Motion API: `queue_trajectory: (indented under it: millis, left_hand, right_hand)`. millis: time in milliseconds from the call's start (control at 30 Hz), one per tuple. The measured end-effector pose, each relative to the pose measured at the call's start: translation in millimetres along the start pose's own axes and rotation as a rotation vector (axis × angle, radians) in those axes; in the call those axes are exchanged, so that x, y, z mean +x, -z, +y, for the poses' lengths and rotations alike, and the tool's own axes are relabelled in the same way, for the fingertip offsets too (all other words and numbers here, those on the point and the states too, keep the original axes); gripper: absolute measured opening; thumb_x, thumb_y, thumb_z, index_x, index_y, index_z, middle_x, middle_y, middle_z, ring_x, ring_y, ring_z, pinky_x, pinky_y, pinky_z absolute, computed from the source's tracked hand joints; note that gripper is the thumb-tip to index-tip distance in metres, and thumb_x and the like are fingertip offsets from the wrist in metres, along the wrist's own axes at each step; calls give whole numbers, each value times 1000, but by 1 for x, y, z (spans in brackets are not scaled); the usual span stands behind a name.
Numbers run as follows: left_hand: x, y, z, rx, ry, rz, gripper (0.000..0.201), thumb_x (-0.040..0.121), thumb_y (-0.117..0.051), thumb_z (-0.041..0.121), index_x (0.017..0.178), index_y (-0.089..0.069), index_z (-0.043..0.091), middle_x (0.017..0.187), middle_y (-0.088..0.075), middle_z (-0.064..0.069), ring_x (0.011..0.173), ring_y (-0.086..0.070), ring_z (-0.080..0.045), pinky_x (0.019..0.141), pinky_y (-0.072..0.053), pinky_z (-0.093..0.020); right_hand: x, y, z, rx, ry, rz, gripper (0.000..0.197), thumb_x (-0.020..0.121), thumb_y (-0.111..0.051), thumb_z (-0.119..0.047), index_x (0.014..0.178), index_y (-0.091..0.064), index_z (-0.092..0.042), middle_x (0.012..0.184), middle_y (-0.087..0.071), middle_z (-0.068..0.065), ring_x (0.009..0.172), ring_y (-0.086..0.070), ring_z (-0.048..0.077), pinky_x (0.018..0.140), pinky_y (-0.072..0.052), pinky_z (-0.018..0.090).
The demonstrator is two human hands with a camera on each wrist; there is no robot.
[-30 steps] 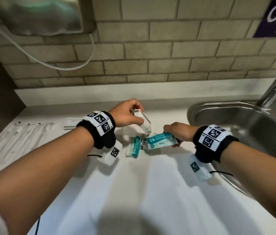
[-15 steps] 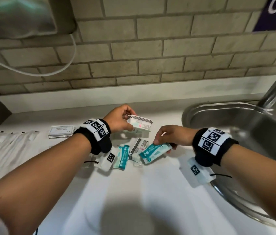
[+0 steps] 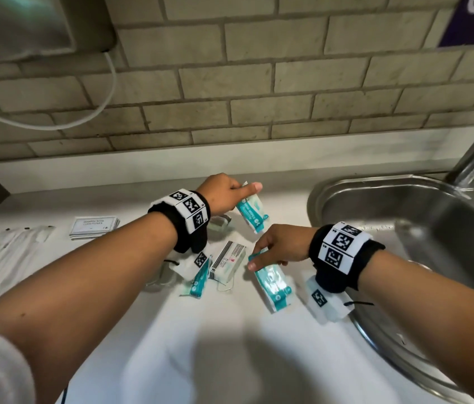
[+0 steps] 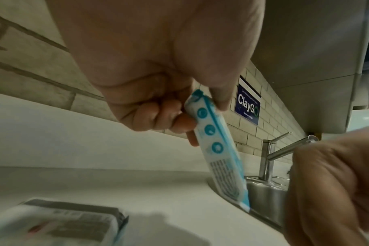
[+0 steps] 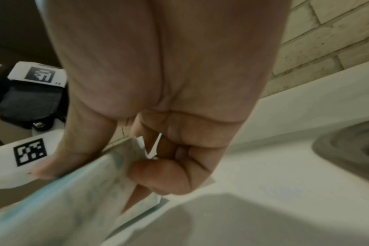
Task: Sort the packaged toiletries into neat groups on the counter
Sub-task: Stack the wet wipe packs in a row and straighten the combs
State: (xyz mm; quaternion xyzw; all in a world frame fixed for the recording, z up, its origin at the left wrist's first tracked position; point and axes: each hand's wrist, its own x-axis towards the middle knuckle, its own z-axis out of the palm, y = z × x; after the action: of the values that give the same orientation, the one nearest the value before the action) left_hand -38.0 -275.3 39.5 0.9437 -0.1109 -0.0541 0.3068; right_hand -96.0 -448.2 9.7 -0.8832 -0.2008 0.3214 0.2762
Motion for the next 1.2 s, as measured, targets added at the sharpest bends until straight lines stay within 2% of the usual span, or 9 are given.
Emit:
queue_trajectory:
  millis: [100, 333, 433, 600, 767, 933, 1033, 1100, 1200]
  left_hand:
    - [7, -1, 5, 53, 14, -19, 67, 87, -45, 68, 59, -58, 8, 59, -52, -6, 51, -45, -17, 57, -37, -28]
    - [11, -5, 1, 41, 69, 0, 66, 89, -44, 65, 75, -69, 5, 60, -55, -3, 56, -50, -16, 58, -38, -27]
    - [10, -9, -8, -49, 100, 1, 51, 89, -51, 59, 89, -68, 11, 68, -64, -3, 56, -59, -18, 56, -47, -27]
    - [9, -19, -14, -126, 123, 17, 30, 95, -53, 43, 100, -57, 13, 91, -70, -8, 73, -72, -28, 63, -59, -40]
    - [10, -33, -13, 52, 86, -76, 25, 94, -55, 44, 88, -57, 19, 74, -63, 1, 65, -58, -15, 51, -39, -23]
    - [5, -29, -25, 152, 117, -208, 43, 94, -51, 48, 97, -70, 10, 103, -70, -9, 96, -64, -26, 79, -47, -30]
    - [-7, -12, -35, 97, 87, -207, 37, 92, -56, 45, 104, -74, 14, 111, -71, -3, 102, -64, -18, 88, -46, -27]
    - [-20, 3, -40, 77, 23, -165, 25, 91, -63, 32, 109, -72, 18, 113, -70, 3, 102, -63, -10, 82, -41, -15]
    - [-46, 23, -46, 146, -24, -206, 19, 87, -65, 15, 106, -69, 18, 106, -68, 6, 77, -58, 3, 61, -35, -2]
  right_hand:
    - [1, 0, 7, 32, -15, 4, 44, 82, -66, -53, 93, -75, -11, 61, -61, -7, 48, -46, 3, 57, -41, 18]
    - [-2, 8, 17, 116, -42, 43, 45, 86, -63, -50, 85, -73, -7, 62, -62, -3, 53, -47, 9, 60, -42, 22]
    - [-3, 12, 17, 121, -35, 62, 39, 84, -66, -48, 84, -73, -10, 53, -56, -10, 55, -46, 9, 62, -43, 24]
    - [-10, 13, 4, 45, -16, -46, 26, 80, -72, -44, 98, -76, -25, 75, -68, -12, 69, -52, 6, 69, -42, 22]
    - [-7, -10, -25, -286, 20, -76, 40, 71, -76, -52, 106, -70, -34, 100, -67, -14, 91, -56, 7, 82, -45, 25]
    - [1, -25, -34, -216, 168, 118, 37, 79, -75, -31, 114, -67, -23, 89, -62, -18, 72, -49, -5, 71, -38, 17]
    - [8, -16, -35, -227, 233, 187, 25, 85, -65, -16, 109, -70, -20, 107, -69, -9, 72, -50, -10, 70, -38, 12]
    - [16, -10, -37, -314, 239, 213, 28, 88, -56, -8, 109, -70, -20, 109, -70, -7, 78, -52, -4, 73, -38, 14]
    - [29, -11, -47, -433, 234, 146, 41, 86, -54, -2, 118, -65, -24, 116, -68, -7, 87, -55, 5, 82, -45, 22]
